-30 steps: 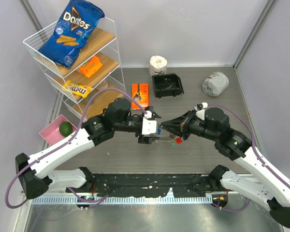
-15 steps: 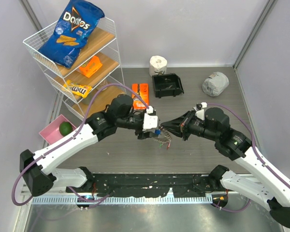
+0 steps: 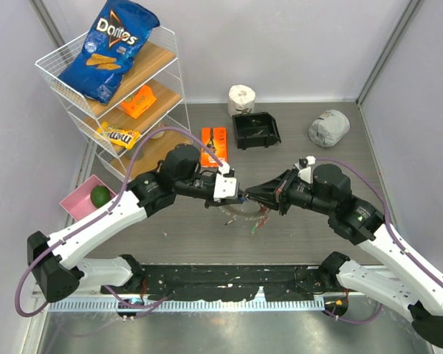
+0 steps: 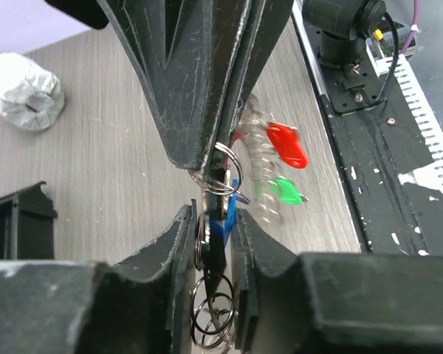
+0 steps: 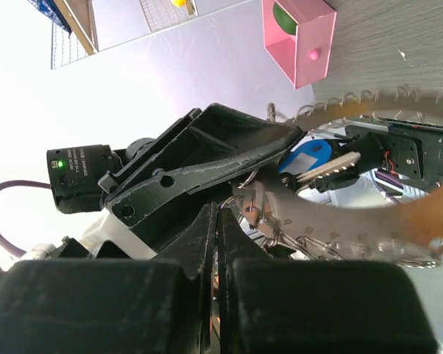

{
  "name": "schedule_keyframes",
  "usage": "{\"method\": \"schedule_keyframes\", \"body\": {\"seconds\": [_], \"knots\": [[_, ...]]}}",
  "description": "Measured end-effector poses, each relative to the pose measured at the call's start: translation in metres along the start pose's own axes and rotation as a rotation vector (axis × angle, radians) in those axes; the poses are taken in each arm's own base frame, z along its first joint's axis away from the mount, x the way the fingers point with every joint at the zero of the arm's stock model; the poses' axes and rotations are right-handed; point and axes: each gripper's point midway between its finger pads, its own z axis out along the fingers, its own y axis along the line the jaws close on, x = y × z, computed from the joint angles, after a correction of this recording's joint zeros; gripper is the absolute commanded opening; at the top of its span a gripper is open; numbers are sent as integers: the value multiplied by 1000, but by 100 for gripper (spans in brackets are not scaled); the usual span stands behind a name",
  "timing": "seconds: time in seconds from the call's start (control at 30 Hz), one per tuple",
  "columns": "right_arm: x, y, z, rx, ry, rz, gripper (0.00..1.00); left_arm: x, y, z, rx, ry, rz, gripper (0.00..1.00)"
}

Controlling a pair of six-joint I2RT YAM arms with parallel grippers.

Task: Remove the keys from the keyring
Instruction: Remove the key from the keyring.

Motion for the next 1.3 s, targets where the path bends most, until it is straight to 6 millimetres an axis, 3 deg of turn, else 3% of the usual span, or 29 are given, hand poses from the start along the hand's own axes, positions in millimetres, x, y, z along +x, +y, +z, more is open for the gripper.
{"method": "schedule_keyframes", "body": {"seconds": [0.03, 0.07, 0.23, 0.3, 0.33, 0.47, 0.77, 0.93, 1.07, 1.13, 1.3], "knots": [[0, 0, 0, 0, 2, -1, 5, 0, -1, 0, 6, 0, -4, 3], [1, 0, 0, -1, 6, -1, 5, 0, -1, -1, 8, 1, -8, 0], [3, 2, -1, -8, 12, -6, 5, -3, 1, -1, 13, 8, -10, 0], [3, 2, -1, -10, 12, -8, 19, -3, 1, -2, 15, 11, -14, 0], [2, 1, -1, -10, 11, -8, 32, -2, 0, -2, 17, 12, -16, 0], [1, 2, -2, -32, 1, -15, 48, 3, -4, -3, 31, 30, -36, 0], [-11, 7, -19, -40, -88, -202, 47, 11, -11, -5, 31, 68, -141, 0], [-1, 29, -28, -60, -48, -574, 47, 12, -16, -5, 32, 79, -234, 0], [19, 45, -36, -112, 100, -1022, 48, 11, -27, -2, 79, 69, -327, 0], [22, 42, -39, -120, 152, -1230, 52, 12, -33, 1, 119, 71, -392, 0], [16, 5, -45, -106, 248, -1657, 54, 11, -40, 5, 211, 58, -563, 0]]}}
